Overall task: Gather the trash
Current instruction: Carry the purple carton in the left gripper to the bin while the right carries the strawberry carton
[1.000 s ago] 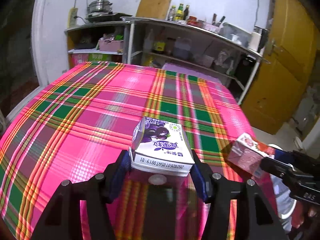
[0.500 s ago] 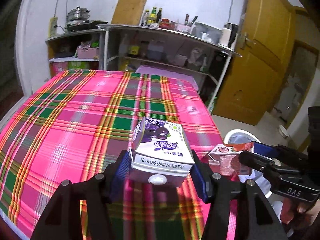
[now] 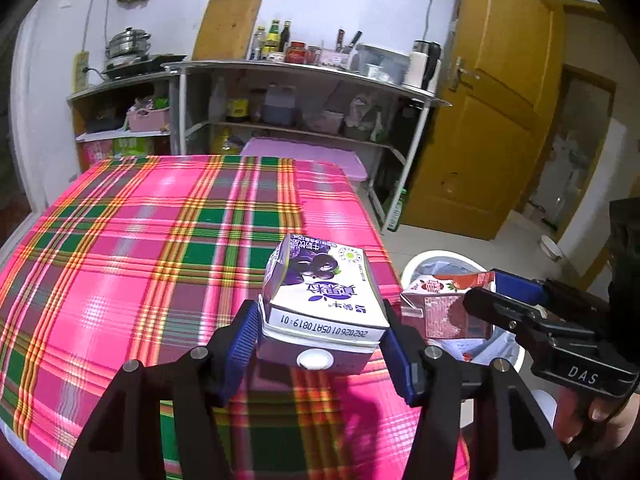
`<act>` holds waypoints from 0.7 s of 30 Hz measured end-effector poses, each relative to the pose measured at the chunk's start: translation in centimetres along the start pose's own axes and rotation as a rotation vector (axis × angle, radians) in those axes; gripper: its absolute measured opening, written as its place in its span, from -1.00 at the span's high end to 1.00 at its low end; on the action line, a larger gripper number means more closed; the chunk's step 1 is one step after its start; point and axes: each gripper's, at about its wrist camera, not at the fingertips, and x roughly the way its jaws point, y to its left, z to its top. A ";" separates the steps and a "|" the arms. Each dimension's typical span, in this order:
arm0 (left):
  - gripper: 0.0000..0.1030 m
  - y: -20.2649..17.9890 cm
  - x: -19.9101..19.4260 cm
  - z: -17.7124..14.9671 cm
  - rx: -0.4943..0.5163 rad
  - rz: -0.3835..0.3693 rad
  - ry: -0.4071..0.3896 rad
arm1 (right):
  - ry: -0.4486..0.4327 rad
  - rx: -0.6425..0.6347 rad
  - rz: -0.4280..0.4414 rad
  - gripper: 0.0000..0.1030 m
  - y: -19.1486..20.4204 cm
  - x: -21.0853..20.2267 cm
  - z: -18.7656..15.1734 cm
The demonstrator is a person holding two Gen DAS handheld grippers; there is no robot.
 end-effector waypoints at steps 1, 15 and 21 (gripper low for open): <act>-0.14 -0.4 0.1 0.0 0.006 -0.007 0.002 | -0.003 0.006 -0.007 -0.04 -0.4 -0.3 -0.1; -0.14 -6.7 1.8 0.3 0.097 -0.117 0.033 | -0.045 0.112 -0.116 -0.04 -5.9 -4.2 -1.5; -0.14 -9.3 3.0 0.2 0.134 -0.162 0.055 | -0.047 0.163 -0.156 -0.04 -8.3 -5.1 -2.4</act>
